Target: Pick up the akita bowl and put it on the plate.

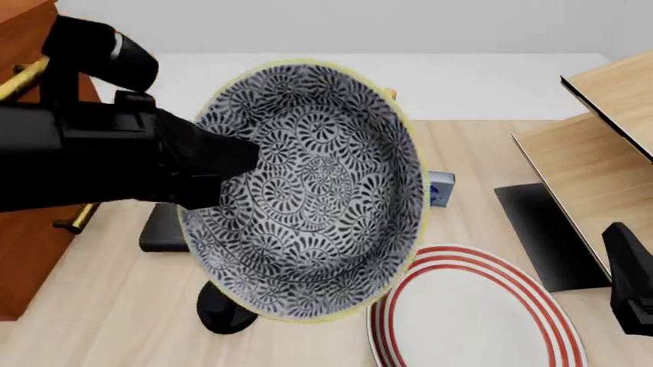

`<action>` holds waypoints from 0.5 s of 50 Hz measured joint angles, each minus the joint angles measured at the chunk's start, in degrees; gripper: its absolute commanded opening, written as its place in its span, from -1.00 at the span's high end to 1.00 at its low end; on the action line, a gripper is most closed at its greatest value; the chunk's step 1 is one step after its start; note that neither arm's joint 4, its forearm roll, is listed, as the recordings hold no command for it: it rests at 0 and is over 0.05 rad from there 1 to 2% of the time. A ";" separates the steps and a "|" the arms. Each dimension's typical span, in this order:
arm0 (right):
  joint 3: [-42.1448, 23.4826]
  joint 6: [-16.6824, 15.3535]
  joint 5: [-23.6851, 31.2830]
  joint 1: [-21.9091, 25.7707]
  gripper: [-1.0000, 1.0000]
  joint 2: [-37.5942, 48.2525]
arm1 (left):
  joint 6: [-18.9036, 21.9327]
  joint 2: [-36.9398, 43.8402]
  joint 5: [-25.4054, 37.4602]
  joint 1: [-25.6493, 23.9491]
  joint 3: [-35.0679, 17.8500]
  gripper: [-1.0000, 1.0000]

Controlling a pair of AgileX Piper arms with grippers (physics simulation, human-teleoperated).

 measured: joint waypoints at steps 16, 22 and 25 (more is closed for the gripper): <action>0.00 0.00 0.00 0.00 -1.00 0.00 | -7.67 6.72 2.53 -9.30 -4.47 1.00; 0.00 0.00 0.00 0.00 -1.00 0.00 | -9.43 8.98 4.91 -11.85 -7.19 1.00; 0.00 0.00 0.00 0.00 -1.00 0.00 | -10.00 10.22 6.38 -13.11 -8.84 1.00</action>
